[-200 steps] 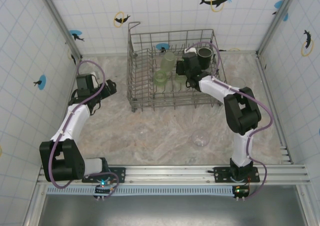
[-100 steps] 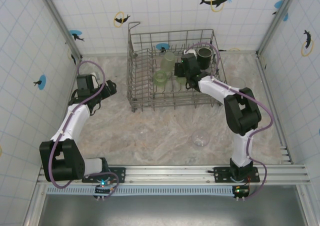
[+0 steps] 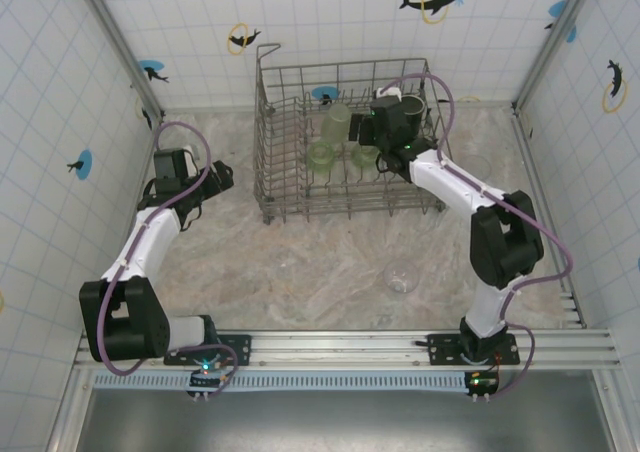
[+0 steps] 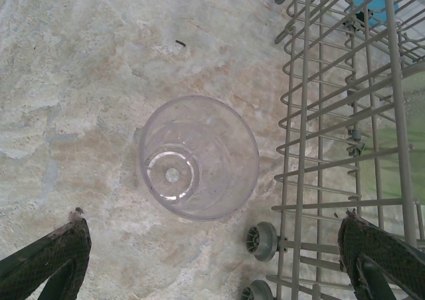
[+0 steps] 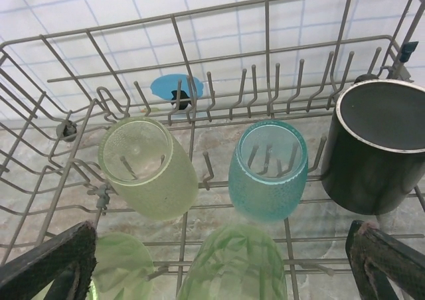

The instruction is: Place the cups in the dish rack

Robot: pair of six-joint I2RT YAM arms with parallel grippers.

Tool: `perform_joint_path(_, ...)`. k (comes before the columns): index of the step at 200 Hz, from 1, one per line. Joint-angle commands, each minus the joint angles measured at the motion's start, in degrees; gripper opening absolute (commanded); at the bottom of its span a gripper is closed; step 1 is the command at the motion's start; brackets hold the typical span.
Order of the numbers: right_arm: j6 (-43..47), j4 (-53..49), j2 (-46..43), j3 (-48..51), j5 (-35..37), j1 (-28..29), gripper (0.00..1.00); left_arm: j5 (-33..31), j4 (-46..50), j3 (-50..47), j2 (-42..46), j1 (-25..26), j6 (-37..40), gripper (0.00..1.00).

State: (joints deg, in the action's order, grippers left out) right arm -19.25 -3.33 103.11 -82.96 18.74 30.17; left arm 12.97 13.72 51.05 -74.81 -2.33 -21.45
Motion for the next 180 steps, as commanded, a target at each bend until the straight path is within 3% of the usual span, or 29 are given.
perform_joint_path(1, -1.80, -2.93, -3.68, 1.77, -0.16, 0.67, 0.99, -0.71, 1.40, 1.78, -0.34, -0.40, -0.26, 0.97)
perform_joint_path(85, -7.05, -5.13, -16.61, 14.15, -4.40, 2.54, 0.99, -1.55, 1.24, 1.41, -0.95, -0.40, -0.04, 0.97)
perform_joint_path(123, -9.32, -2.57, -23.68, 23.74, -3.98, 3.76, 0.99, 1.72, -0.32, 0.98, -3.03, -0.31, -0.49, 0.97)
perform_joint_path(180, -6.80, -3.99, -25.20, 24.48, -5.33, 3.02, 0.99, 5.58, -0.79, 6.72, -6.67, 0.16, -1.29, 0.97)
